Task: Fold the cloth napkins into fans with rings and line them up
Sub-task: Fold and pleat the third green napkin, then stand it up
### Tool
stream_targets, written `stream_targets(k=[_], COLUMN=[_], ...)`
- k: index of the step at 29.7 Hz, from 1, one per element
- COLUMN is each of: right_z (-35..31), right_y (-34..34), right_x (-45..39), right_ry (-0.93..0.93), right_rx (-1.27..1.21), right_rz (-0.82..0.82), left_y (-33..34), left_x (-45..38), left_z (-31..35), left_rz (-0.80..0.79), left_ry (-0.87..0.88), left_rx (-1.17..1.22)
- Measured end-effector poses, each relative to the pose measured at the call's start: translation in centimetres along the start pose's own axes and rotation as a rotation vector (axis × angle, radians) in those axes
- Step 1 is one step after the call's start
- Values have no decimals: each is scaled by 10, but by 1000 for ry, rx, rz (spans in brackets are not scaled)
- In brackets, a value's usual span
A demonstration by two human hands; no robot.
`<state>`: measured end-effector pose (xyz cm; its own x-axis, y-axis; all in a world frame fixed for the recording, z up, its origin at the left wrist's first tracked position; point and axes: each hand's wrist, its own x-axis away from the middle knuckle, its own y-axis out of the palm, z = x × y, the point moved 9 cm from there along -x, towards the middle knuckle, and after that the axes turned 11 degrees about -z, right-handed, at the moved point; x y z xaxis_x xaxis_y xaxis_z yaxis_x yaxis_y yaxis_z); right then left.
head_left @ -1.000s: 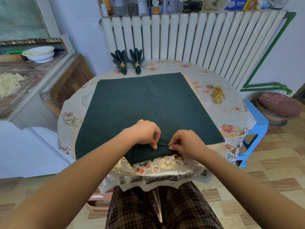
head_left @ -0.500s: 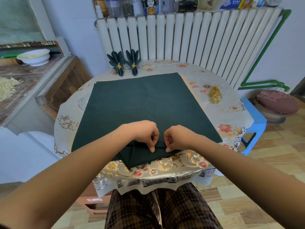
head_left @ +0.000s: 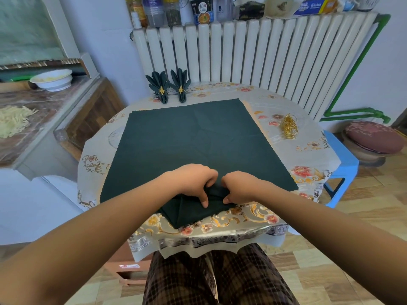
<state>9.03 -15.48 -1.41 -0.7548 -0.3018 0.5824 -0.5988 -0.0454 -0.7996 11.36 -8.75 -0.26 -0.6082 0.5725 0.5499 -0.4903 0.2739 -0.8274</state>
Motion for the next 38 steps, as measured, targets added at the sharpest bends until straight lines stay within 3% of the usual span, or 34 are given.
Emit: stream_targets(k=[4,7,11,17,23,28,31,38], right_z=[-3,-2,1,3,6,4,2,-8], right_y=[-1,-1,0,4,7,9,10,2], right_x=[7,10,10,12,13,9,8,13], right_ry=[-18,-41,-53,-63,-30,0,-13,-89], right_rx=[-28,-99,-156,-193,-164,-67,-48,106], right_rz=[71,90,98,122,99,53,49,168], left_y=[1,11,25,22,19,22,21,21], left_x=[8,9,13,18,9,11,12,18], left_z=[-4,-5,-7,-12,-16,-14,-11,-6], left_rz=[60,-40,-161,-15,16,-167,-184,-281], left_ry=[-43,-55,-6,29,8,-28,-50,-190], left_rx=[25,26,257,401,411,387,338,207])
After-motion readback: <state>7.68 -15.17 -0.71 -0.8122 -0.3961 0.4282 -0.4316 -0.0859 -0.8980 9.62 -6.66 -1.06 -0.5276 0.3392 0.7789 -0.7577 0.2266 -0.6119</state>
